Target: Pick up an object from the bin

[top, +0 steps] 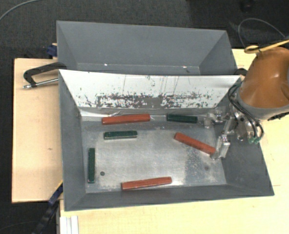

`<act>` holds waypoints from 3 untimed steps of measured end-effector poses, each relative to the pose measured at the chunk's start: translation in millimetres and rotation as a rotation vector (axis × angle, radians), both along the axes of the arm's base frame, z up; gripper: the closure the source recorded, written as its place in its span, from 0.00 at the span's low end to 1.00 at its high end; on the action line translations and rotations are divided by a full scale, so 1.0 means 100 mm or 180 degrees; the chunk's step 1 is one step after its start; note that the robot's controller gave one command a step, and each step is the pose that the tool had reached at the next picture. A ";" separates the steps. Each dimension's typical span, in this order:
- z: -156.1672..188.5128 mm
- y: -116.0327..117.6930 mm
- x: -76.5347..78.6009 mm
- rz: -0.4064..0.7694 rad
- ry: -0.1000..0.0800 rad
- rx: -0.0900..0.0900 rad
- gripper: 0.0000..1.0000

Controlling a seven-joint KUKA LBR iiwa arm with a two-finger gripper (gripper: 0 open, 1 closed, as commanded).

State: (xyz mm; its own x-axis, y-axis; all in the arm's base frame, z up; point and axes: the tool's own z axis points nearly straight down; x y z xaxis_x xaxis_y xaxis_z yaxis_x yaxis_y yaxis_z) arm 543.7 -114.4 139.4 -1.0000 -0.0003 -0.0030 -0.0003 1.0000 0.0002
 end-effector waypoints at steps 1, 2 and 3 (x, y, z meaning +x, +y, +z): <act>-0.73 0.11 0.05 -0.0164 0.0023 0.0010 0.00; -0.69 0.10 0.07 -0.0163 0.0004 0.0002 1.00; 0.65 -0.06 0.43 -0.0357 -0.0043 -0.0004 1.00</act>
Offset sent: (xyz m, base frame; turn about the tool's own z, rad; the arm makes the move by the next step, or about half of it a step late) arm 0.0058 0.0091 -0.0694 0.0519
